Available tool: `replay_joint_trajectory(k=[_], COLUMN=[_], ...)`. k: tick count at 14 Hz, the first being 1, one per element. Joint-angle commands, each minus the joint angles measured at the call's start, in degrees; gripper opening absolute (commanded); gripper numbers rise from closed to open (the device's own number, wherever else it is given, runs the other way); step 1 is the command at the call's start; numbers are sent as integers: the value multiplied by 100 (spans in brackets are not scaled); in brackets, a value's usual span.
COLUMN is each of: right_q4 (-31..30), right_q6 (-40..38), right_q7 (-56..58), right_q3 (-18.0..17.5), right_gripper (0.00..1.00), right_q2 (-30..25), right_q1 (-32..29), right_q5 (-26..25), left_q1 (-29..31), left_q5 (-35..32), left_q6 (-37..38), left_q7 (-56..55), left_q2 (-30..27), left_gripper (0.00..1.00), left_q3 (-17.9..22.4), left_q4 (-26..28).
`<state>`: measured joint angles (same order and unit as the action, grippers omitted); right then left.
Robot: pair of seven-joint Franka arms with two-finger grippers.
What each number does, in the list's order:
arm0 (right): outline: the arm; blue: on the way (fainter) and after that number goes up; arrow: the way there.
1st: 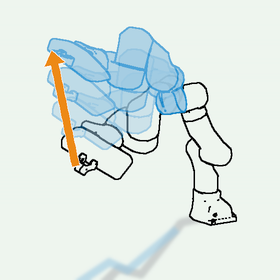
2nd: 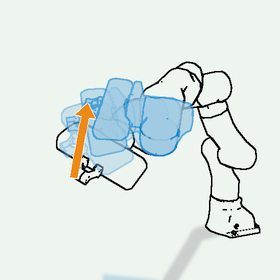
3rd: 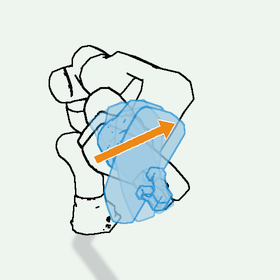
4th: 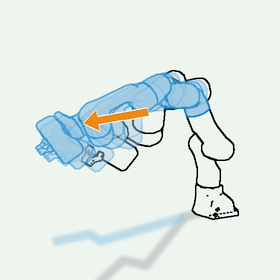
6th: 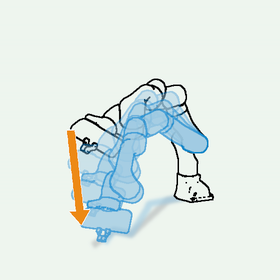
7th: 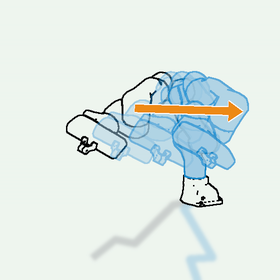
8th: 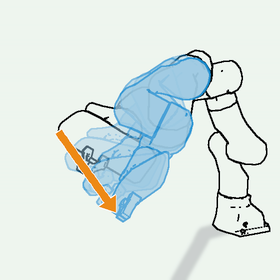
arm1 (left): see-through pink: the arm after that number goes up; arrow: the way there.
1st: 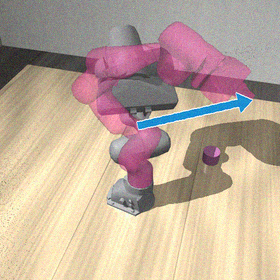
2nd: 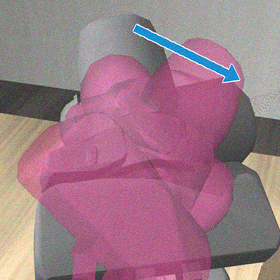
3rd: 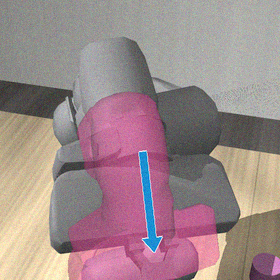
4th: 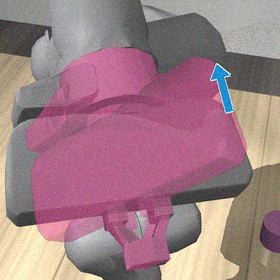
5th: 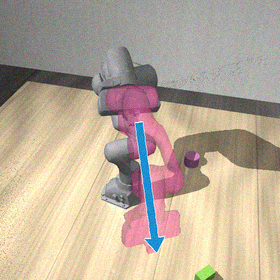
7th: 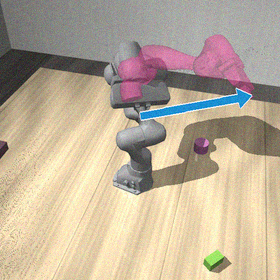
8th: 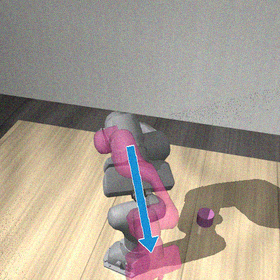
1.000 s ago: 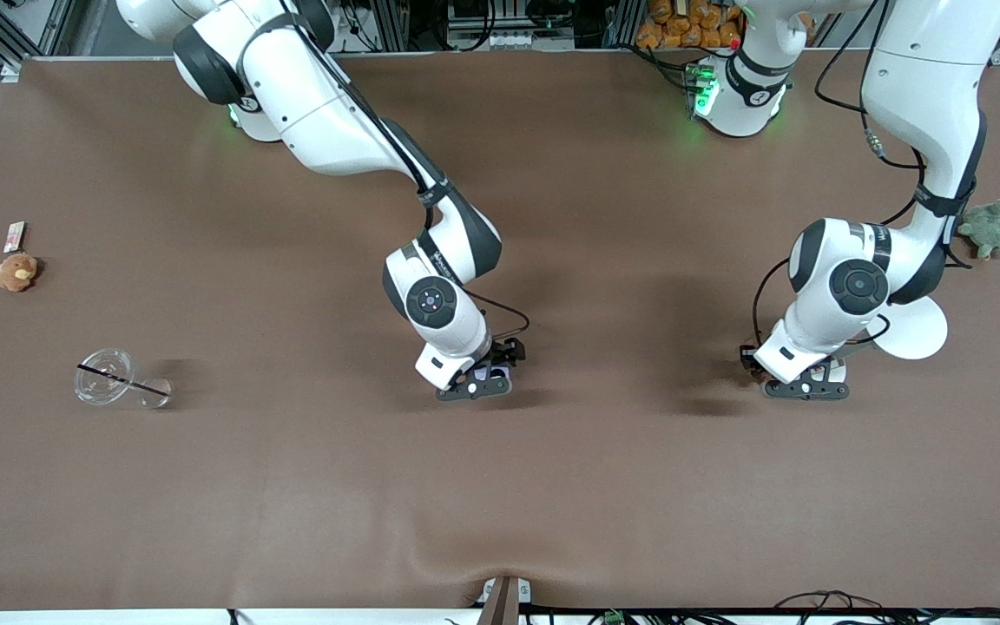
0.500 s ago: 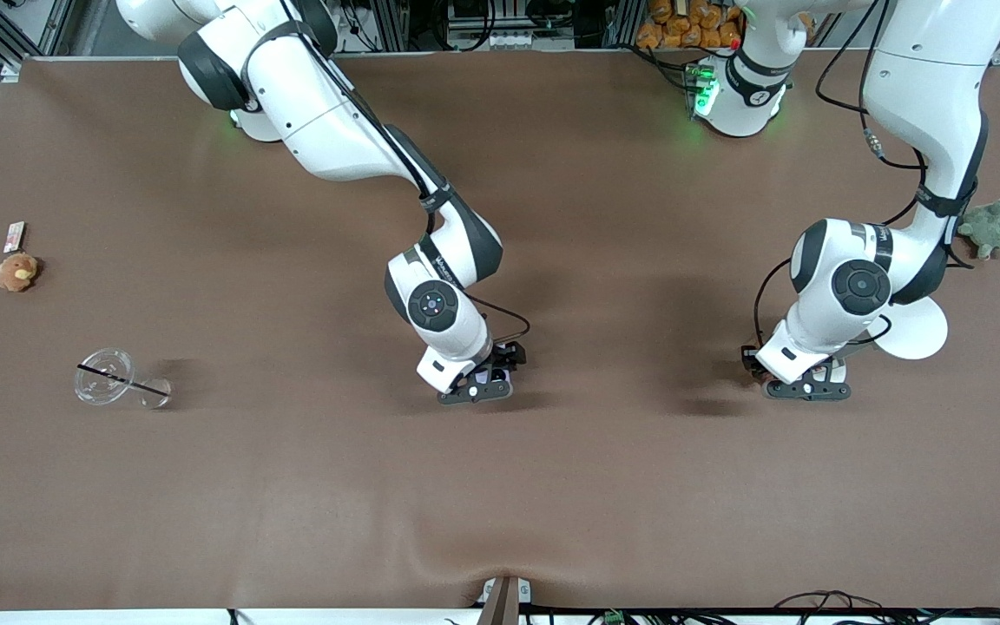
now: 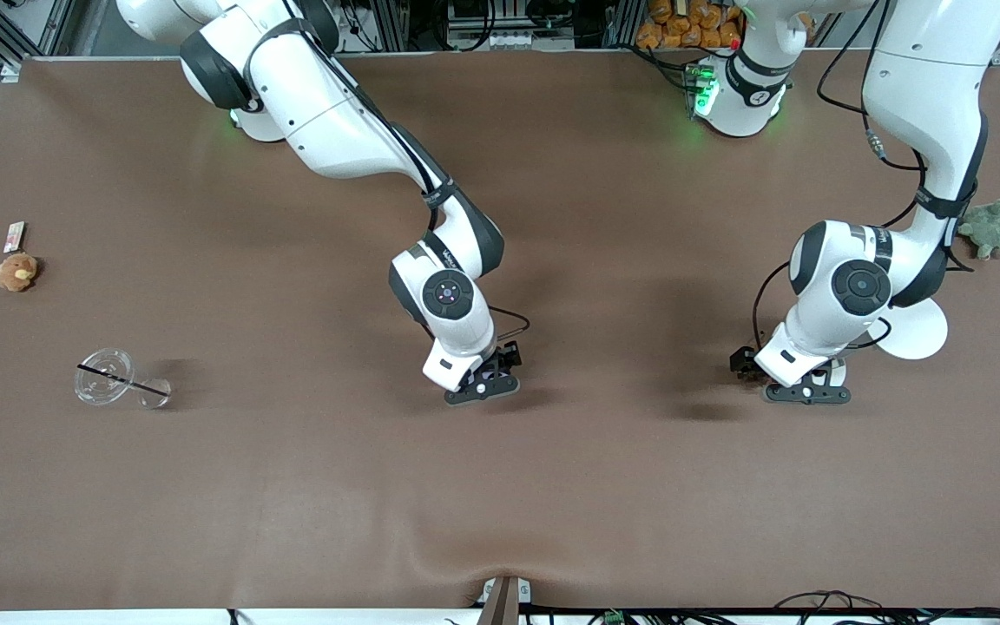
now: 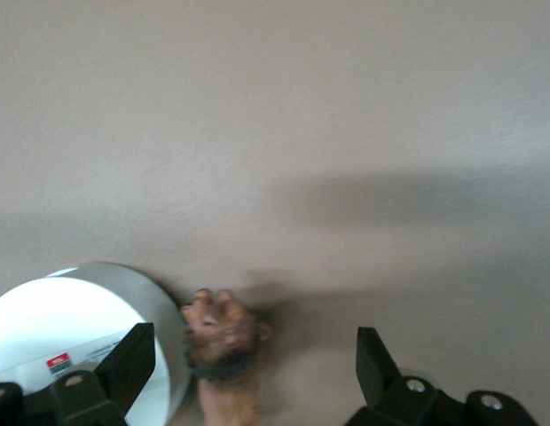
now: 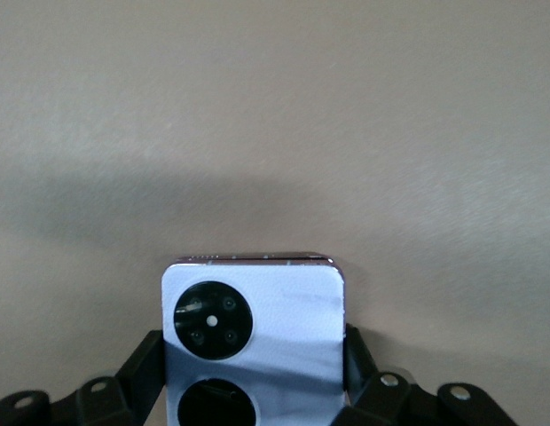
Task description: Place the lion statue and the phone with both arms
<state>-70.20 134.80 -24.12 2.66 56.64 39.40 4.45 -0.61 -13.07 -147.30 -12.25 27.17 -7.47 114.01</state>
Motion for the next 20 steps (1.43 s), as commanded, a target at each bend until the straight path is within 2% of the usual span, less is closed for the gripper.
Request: replay_joint_trajectory(k=[1,4,7,10,12,14,18,20], right_q4=[-257,-275,-284,-301,-354,-564,-1434,-1479], right_q6=[-207,-1163,-1980,-2649,-3081,-2995,-2047,-1975], right_q7=[-23,13,897,1076,1137,1426,2015,2200], right_q3=[-11,-2,-11,-19,7,42,42,42], right_gripper=[11,13,13,13,12,11,14,15], right_q2=[-609,-1154,-1261,-1314,-1314,-1288,-1270,-1235], right_q1=[-500,-1213,-1986,-2716,-2911,-3199,-3640,-3825], right_q5=[-85,-94,-111,-103,-190,-365,-577,-577], left_q1=[-1,-9,-1,34,34,43,52,43], left_q5=[-99,-81,-90,-20,251,384,744,754], left_q6=[384,1700,2634,3303,3742,4173,4648,5025], left_q7=[-67,-85,-58,-67,-67,-67,-50,12], left_q2=[-256,-309,-379,-572,-617,-756,-1249,-1459], left_gripper=[100,100,100,100,100,100,100,100], left_q3=[-219,-386,-501,-702,-730,-730,-738,-738], left_q4=[-159,-913,-1573,-2127,-2522,-2691,-2682,-2682])
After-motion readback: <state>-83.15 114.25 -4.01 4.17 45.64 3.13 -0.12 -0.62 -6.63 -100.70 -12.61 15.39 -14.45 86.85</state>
